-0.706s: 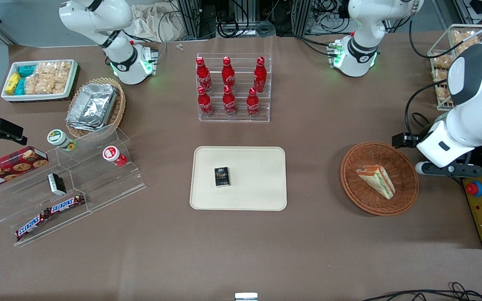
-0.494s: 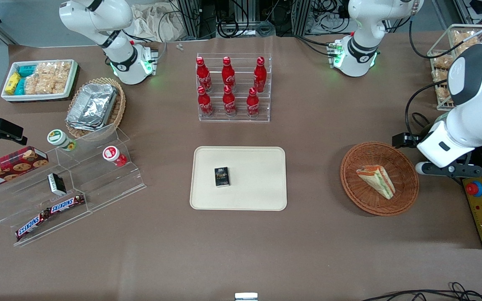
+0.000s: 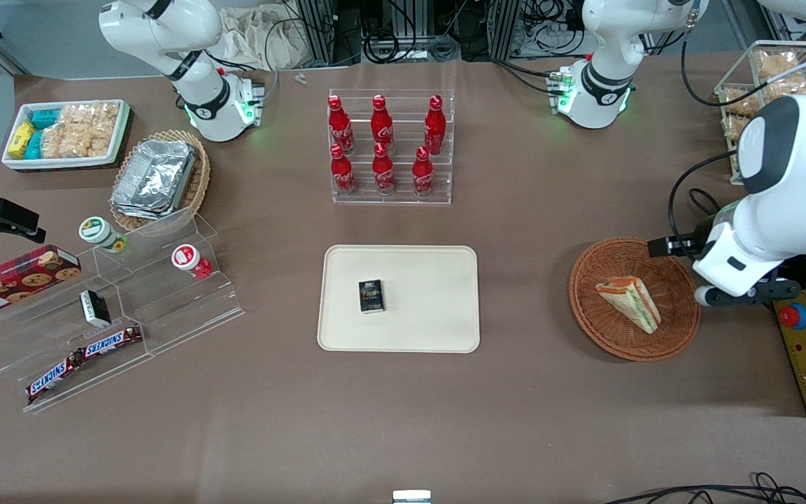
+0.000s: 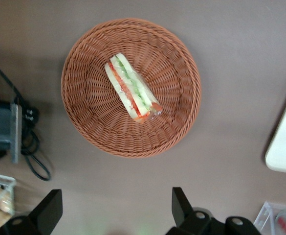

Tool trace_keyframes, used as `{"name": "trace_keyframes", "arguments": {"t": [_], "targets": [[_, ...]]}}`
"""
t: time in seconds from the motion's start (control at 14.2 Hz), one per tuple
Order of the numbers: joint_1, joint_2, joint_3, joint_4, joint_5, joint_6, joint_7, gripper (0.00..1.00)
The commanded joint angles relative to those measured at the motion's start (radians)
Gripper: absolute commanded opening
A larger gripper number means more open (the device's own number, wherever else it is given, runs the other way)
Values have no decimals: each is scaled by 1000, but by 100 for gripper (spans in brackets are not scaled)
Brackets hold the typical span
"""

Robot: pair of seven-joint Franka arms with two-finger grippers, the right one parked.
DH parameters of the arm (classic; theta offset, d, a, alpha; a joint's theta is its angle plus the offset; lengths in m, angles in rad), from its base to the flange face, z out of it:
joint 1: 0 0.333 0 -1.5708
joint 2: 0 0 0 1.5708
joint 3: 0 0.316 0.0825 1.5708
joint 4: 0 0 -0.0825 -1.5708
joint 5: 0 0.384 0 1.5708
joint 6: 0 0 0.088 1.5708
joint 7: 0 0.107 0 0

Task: Place sandwich from basket to tray
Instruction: 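Move the left gripper down over the wrapped sandwich in the wicker basket, then close the left gripper on the end of the wrapped sandwich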

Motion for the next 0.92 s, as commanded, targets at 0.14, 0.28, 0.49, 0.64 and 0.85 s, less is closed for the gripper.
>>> {"name": "trace_keyframes", "arguments": {"t": [0.14,0.28,0.49,0.64,0.85], "targets": [[8,24,10,-103,20,168,-331,100],[7,65,10,-130,66,256,-524,100],[8,113,24,-182,86,386,-721,100],[5,157,27,-182,118,432,-845,100],[-4,202,26,-182,182,463,-980,100]]}}
